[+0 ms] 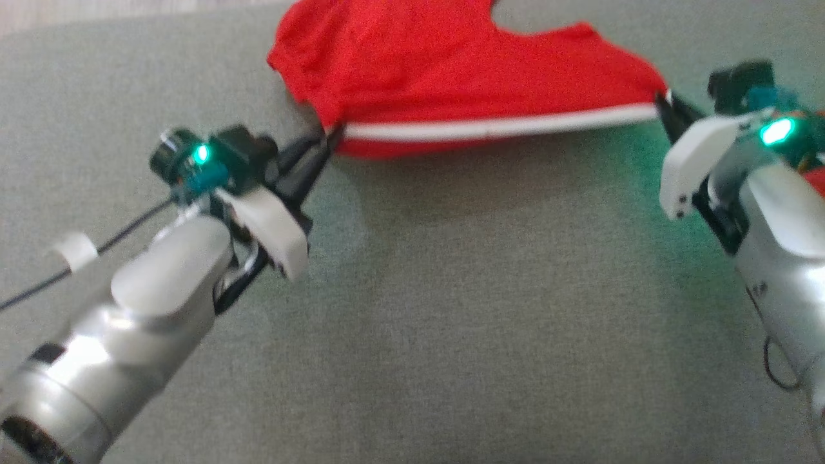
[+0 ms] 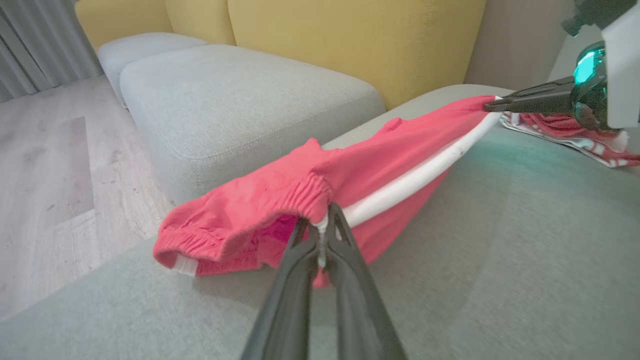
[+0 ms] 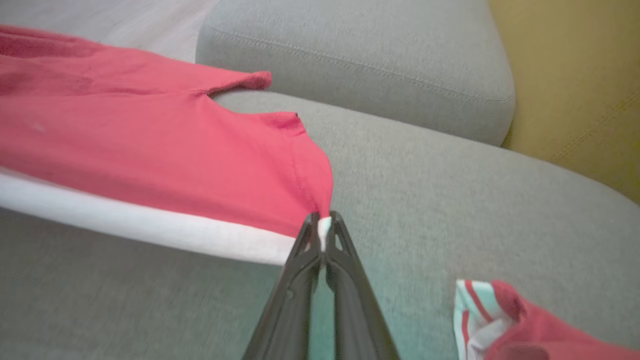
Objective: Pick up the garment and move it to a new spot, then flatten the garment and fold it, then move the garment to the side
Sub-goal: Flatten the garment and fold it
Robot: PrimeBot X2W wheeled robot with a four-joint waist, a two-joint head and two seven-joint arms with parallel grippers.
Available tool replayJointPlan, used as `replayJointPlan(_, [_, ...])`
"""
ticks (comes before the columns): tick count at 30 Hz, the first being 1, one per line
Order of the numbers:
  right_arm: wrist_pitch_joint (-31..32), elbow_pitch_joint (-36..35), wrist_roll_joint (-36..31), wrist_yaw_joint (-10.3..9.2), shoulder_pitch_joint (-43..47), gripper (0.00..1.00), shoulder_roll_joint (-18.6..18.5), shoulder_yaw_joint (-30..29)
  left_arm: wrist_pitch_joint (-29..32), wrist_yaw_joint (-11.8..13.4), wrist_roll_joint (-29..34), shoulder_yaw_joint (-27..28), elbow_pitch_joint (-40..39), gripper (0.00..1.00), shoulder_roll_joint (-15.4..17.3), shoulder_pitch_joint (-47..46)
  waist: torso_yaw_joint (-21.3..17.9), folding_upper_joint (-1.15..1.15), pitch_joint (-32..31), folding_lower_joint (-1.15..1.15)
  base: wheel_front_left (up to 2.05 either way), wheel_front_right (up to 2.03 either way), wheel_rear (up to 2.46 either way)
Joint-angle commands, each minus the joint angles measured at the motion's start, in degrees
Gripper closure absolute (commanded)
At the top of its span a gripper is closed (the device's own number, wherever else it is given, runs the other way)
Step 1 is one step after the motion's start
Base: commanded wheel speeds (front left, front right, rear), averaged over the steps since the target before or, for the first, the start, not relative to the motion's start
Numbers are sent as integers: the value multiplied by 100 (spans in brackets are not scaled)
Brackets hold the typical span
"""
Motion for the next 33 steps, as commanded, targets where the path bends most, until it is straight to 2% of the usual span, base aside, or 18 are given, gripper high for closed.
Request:
replayJointPlan(1, [118,-229,221,-5,158,100,-174,203,-21,11,-99,103,-176,100,293,-109,-24,0,-230,1,0,0,0])
replayJointPlan(8, [848,-1034,1389,-5,829,100,-955,1087,105,11,-387,-291,-531,100,557,446,-83,0,-777,1,0,0,0])
replayJointPlan(15, [1406,-1778,2292,-5,1511,100,-1695,1405,290,79,-665,-475,-1080,100,674,1143,-107,0,-1332,1,0,0,0])
replayJointPlan(21, [1669,-2436,2762,-5,2186,100,-2191,1238,506,352,-822,-596,-1895,100,848,1704,-115,0,-1635,1,0,0,0])
replayJointPlan(26, [1638,-2837,2856,-5,2523,100,-2403,884,599,595,-861,-589,-2448,100,952,1847,-67,0,-1645,1,0,0,0])
replayJointPlan(33, [1323,-3315,2395,-5,2462,100,-2345,80,589,1061,-937,-255,-2657,100,949,1644,155,0,-1234,1,0,0,0])
